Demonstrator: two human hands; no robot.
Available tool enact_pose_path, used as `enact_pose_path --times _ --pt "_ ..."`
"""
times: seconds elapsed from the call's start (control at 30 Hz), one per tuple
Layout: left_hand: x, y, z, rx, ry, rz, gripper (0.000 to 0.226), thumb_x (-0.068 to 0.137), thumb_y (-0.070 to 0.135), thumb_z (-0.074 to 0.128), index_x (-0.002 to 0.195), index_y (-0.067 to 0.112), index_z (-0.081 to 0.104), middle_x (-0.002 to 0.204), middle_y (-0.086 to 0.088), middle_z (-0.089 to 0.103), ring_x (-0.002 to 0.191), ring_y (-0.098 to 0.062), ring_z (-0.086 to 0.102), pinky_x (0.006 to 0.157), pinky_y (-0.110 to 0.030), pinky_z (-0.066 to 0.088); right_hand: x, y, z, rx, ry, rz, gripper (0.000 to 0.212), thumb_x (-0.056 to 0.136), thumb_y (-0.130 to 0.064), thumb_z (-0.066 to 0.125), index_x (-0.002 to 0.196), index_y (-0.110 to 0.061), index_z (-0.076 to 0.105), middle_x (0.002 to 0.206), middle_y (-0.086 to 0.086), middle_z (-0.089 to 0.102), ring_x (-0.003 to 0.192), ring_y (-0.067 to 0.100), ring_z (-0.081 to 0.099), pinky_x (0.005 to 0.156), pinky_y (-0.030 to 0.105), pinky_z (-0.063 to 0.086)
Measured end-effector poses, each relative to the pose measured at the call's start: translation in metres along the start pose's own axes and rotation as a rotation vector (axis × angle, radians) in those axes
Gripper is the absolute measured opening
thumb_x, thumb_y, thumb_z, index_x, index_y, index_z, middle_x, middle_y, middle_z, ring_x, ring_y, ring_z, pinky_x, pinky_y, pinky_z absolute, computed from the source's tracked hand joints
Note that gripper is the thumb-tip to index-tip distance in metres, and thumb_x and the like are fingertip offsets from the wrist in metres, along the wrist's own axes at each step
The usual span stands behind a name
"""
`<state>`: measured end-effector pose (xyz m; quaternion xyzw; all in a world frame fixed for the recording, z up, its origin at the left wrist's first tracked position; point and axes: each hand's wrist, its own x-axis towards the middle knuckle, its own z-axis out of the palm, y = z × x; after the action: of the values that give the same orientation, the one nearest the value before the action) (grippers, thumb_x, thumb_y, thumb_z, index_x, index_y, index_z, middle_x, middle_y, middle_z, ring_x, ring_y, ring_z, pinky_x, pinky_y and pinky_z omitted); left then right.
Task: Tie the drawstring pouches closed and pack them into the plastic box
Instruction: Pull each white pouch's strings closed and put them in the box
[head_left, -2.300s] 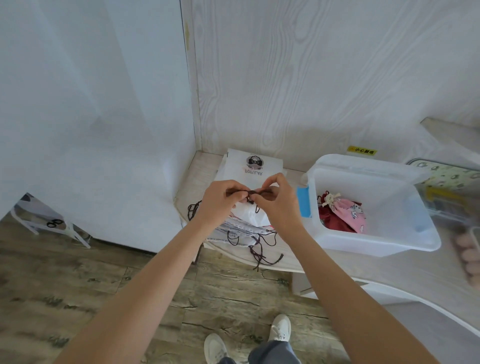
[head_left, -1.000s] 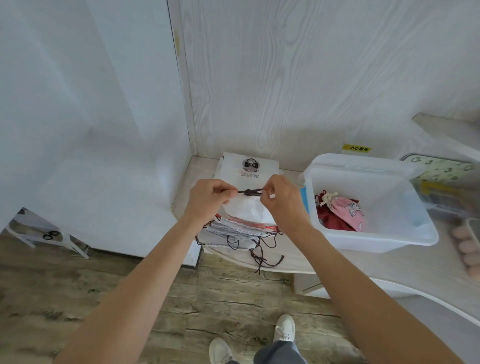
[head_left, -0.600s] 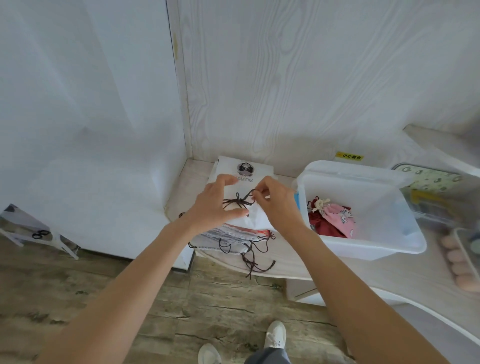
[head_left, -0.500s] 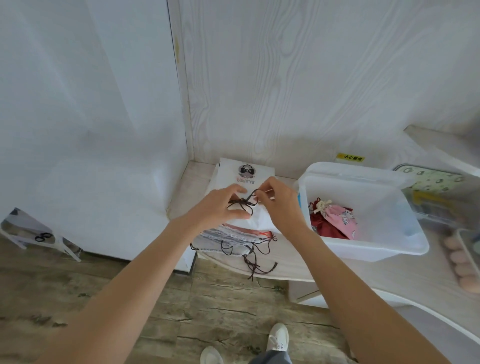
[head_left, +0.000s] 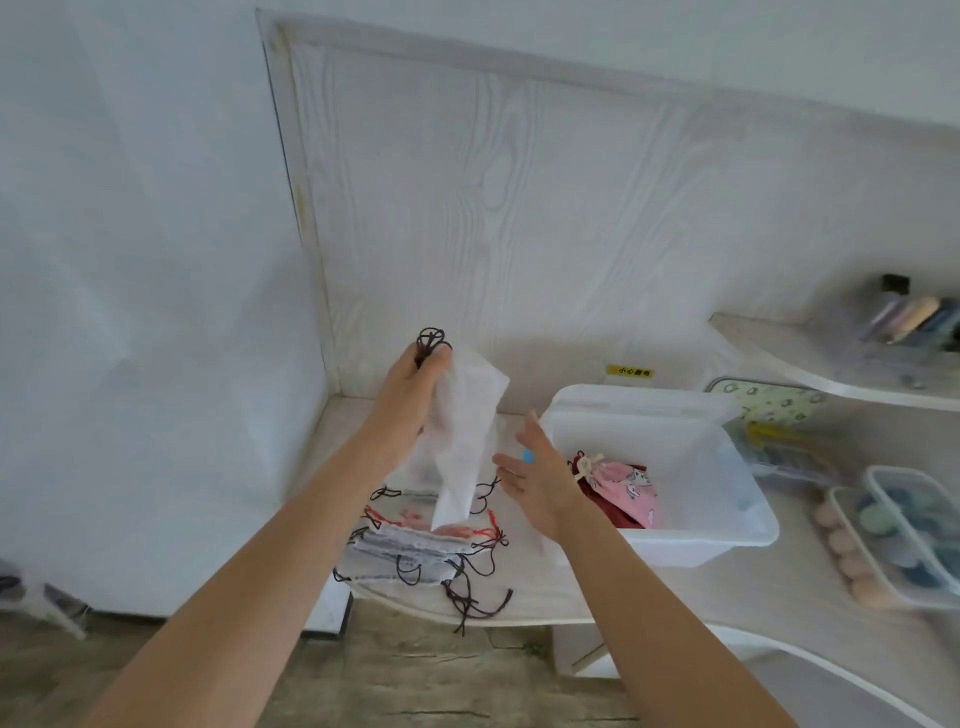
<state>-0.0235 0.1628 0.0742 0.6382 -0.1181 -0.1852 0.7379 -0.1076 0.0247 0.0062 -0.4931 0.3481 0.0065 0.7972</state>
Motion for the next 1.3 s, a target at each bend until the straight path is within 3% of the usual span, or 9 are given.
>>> enact_pose_path --times 0.13,0.3,0.37,0.47,0.57,0.77,1.0,1.1,1.3 --pt "0.010 0.011 0.027 -0.288 0.002 -0.118 0.012 0.095 0.025 0.051 0.088 0.020 0.058 0.078 0.003 0.064 0.067 -0.010 0.062 0.064 -0.023 0.049 -0.002 -0.006 -0.009 0.048 -0.106 0.082 0.065 0.088 -0.063 0.041 0.130 -0.014 0.051 0.116 0.018 0.060 0.097 0.033 0.058 0.095 0.043 0.042" --pt "0.023 0.013 0.063 -0.432 0.040 -0.202 0.021 0.095 0.027 0.049 0.091 0.013 0.064 0.075 0.000 0.069 0.067 -0.011 0.065 0.065 -0.025 0.055 -0.003 -0.034 -0.040 0.102 -0.115 0.012 0.018 0.094 -0.015 0.048 0.084 -0.005 0.059 0.059 0.010 0.060 0.050 0.019 0.056 0.056 0.029 0.048" --pt "0.031 0.004 0.077 -0.366 0.108 -0.221 0.020 0.095 0.028 0.049 0.095 0.013 0.063 0.077 0.000 0.067 0.067 -0.012 0.064 0.061 -0.023 0.054 -0.004 -0.049 -0.064 0.066 -0.050 -0.022 0.021 0.094 -0.020 0.050 0.094 -0.002 0.061 0.067 0.012 0.065 0.054 0.022 0.061 0.049 0.026 0.049" --pt "0.046 -0.020 0.103 -0.249 0.228 -0.218 0.016 0.094 0.026 0.051 0.091 0.012 0.059 0.083 -0.003 0.062 0.077 -0.018 0.060 0.069 -0.028 0.050 0.006 -0.062 -0.117 -0.024 0.183 -0.063 0.029 0.092 -0.018 0.056 0.115 -0.001 0.058 0.107 0.017 0.066 0.094 0.033 0.063 0.075 0.040 0.054" --pt "0.047 -0.048 0.131 -0.002 0.252 -0.246 0.020 0.091 0.029 0.056 0.078 0.014 0.055 0.080 -0.004 0.056 0.080 -0.024 0.056 0.069 -0.035 0.050 0.015 -0.069 -0.166 -0.269 0.376 -0.156 0.038 0.091 -0.016 0.058 0.125 -0.002 0.050 0.122 0.015 0.059 0.107 0.031 0.057 0.094 0.043 0.048" --pt "0.043 -0.094 0.170 0.456 0.164 -0.146 0.044 0.084 0.033 0.067 0.107 -0.001 0.051 0.092 -0.015 0.060 0.087 -0.029 0.063 0.076 -0.047 0.055 0.037 -0.075 -0.223 -0.741 0.457 -0.251 0.051 0.089 0.001 0.044 0.134 -0.021 0.036 0.100 0.006 0.053 0.078 0.022 0.050 0.060 0.027 0.040" --pt "0.039 -0.131 0.201 1.411 -0.049 0.041 0.039 0.097 0.011 0.040 0.133 0.022 0.033 0.108 -0.014 0.042 0.064 -0.021 0.050 0.053 -0.027 0.039 0.073 -0.056 -0.246 -1.267 0.192 -0.164 0.049 0.090 0.007 0.037 0.132 -0.014 0.050 0.141 0.007 0.045 0.130 0.024 0.040 0.107 0.025 0.028" --pt "0.039 -0.143 0.209 1.606 -0.158 -0.090 0.036 0.090 0.000 0.045 0.126 0.008 0.042 0.117 -0.016 0.040 0.087 -0.027 0.056 0.067 -0.030 0.044 0.083 -0.050 -0.249 -1.396 0.135 -0.089 0.053 0.094 0.001 0.036 0.144 -0.017 0.033 0.147 0.010 0.037 0.134 0.026 0.034 0.109 0.027 0.024" --pt "0.047 -0.160 0.218 2.054 -0.342 -0.213 0.033 0.092 0.011 0.049 0.125 0.006 0.051 0.124 -0.014 0.045 0.111 -0.026 0.045 0.090 -0.029 0.043 0.089 -0.044 -0.245 -1.623 0.141 -0.034 0.035 0.096 -0.007 0.037 0.129 -0.007 0.048 0.132 0.014 0.042 0.118 0.028 0.045 0.097 0.033 0.039"
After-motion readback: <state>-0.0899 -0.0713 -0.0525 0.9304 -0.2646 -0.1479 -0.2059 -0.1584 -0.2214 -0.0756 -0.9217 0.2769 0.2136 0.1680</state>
